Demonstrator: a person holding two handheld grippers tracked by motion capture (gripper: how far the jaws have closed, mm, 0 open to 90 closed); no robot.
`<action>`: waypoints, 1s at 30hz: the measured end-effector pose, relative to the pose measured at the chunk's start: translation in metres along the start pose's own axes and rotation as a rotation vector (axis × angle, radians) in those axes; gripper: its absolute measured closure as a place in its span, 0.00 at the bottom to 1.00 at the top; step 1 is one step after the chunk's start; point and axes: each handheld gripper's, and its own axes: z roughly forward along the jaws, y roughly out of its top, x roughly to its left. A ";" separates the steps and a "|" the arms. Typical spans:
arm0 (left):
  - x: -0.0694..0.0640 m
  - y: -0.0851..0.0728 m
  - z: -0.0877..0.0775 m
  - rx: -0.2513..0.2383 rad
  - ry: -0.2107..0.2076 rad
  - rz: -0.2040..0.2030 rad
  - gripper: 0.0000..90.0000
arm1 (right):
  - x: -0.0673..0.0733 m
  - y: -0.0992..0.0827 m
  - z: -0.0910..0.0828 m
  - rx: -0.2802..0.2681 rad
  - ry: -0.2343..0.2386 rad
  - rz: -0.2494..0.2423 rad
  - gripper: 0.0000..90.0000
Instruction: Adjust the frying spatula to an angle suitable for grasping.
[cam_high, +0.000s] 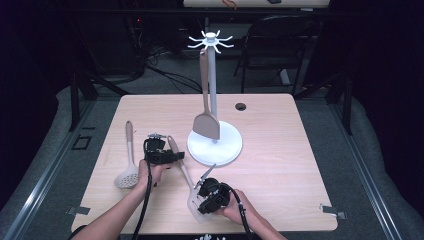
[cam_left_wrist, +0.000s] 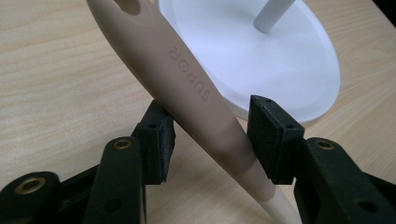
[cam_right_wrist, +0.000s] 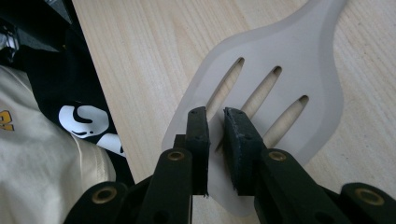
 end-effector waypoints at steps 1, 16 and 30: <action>-0.002 0.000 -0.002 -0.008 0.003 -0.002 0.59 | 0.003 0.001 0.000 -0.010 0.002 -0.004 0.83; -0.018 -0.002 -0.025 -0.075 0.036 0.041 0.61 | 0.003 0.014 -0.012 -0.213 -0.224 0.097 0.70; -0.031 -0.003 -0.039 -0.124 0.035 0.059 0.64 | -0.005 0.025 -0.004 -0.300 -0.222 0.158 0.64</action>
